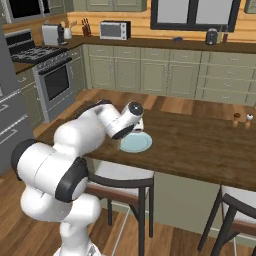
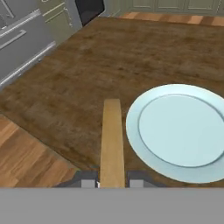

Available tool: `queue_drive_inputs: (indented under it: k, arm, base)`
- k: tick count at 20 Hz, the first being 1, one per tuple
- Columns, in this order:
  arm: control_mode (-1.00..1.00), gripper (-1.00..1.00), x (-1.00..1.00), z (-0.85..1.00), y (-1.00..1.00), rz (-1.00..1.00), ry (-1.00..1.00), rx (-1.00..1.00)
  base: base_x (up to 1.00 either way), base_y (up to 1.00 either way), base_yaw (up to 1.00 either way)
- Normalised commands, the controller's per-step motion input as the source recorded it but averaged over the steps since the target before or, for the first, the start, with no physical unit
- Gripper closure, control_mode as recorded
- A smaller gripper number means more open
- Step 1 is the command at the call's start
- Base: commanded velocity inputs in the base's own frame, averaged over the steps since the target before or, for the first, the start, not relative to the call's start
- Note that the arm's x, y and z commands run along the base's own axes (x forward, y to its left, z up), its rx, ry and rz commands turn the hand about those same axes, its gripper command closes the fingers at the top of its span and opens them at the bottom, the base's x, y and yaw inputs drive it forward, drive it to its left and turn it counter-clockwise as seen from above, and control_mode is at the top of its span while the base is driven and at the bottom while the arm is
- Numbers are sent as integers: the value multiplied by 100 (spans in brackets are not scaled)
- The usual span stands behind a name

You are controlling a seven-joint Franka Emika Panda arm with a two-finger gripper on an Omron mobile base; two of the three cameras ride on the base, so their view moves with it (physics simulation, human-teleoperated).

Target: Start the toaster. Once the lever pops up, take the bread to the plate on the dining counter.

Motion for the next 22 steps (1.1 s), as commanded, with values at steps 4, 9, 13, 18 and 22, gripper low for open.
queue_drive_inputs:
  k: [4,9,13,18,22]
  arm:
    - [-100,100,74,-34,-27,5,0,1]
    - [-100,100,57,-32,-39,4,0,1]
    - [-100,100,48,-34,-37,3,0,3]
    - [-100,100,37,-25,-8,4,0,7]
    - [-100,100,25,-39,-3,3,0,4]
  base:
    - [0,0,0]
    - [0,0,0]
    - [0,0,0]
    - [0,0,0]
    - [0,0,0]
